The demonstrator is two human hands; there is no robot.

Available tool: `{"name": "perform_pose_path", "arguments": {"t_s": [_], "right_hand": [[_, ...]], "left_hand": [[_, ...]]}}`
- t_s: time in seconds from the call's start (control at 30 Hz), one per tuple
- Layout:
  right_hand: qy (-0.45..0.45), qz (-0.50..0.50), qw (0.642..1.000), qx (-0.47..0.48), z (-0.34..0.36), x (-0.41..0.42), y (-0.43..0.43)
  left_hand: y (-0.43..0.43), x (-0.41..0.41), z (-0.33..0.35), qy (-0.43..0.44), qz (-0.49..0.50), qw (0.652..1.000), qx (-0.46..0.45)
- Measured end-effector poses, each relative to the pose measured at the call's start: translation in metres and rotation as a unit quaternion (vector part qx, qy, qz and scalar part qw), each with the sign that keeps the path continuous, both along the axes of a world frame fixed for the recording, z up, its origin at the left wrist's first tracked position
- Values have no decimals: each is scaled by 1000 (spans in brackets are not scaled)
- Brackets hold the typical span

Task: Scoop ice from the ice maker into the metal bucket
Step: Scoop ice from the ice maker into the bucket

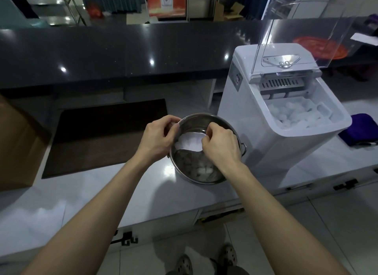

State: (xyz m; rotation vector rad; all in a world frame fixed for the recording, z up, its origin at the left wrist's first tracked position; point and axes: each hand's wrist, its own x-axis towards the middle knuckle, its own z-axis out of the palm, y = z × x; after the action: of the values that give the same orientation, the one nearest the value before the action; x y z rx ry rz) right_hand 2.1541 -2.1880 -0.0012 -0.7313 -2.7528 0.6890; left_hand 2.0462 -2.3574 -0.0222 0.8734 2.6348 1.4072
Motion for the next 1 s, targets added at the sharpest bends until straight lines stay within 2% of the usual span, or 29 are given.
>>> {"name": "perform_pose_path", "arguments": {"t_s": [0.7, 0.87, 1.0], "right_hand": [[107, -17, 994, 11, 29, 8, 16], [144, -34, 989, 5, 45, 16, 24], [166, -48, 985, 2, 55, 25, 34]], "left_hand": [[9, -24, -12, 3, 15, 1000, -21], [17, -30, -13, 4, 9, 998, -58], [19, -37, -14, 24, -1, 990, -136]]}}
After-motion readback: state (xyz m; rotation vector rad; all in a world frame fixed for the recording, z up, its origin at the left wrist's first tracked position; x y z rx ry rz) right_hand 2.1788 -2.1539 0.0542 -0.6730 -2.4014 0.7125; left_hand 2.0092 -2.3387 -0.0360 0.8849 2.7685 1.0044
